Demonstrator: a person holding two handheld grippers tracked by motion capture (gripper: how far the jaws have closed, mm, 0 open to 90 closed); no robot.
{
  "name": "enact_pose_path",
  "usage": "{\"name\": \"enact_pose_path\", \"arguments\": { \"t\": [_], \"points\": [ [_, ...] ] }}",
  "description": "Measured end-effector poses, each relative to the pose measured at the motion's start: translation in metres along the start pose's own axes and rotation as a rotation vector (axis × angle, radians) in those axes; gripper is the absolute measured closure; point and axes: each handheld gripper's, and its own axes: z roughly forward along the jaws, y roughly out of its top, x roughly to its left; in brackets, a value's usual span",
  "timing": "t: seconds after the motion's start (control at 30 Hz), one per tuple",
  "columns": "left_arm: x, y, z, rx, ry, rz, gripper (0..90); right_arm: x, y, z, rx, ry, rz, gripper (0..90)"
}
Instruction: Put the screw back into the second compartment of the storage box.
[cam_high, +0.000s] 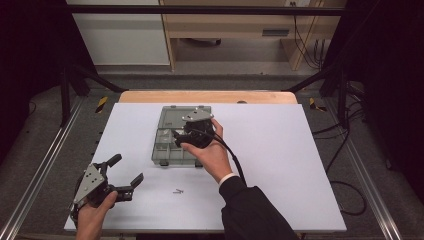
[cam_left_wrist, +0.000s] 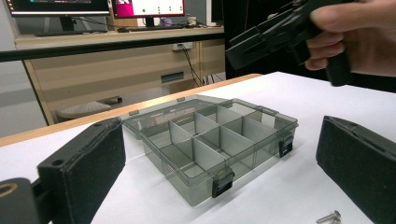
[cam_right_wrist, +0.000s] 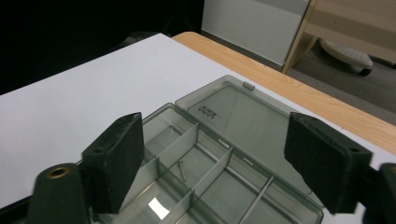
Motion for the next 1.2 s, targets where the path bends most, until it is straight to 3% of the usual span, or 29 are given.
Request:
{"name": "enact_pose_path", "arguments": {
  "t": [0.2, 0.6, 0.87, 1.2],
  "points": [
    [0.000, 0.000, 0.000, -0.001, 0.000, -0.001, 1.2, -0.001, -0.001, -0.019, -0.006, 0.020, -0.039, 11.3],
    [0.001, 0.000, -0.001, 0.000, 0.002, 0.001, 1.2, 0.007, -0.011, -0.045, 0.030, 0.073, -0.093, 12.2],
    [0.000, 0.000, -0.001, -0.002, 0.000, -0.001, 1.2, 0.015, -0.022, -0.051, 0.074, 0.111, -0.138, 12.1],
    [0.000, 0.000, -0.001, -0.005, -0.002, -0.001, 1.1, 0.025, -0.030, -0.050, 0.179, 0.169, -0.190, 9.0]
  ]
}}
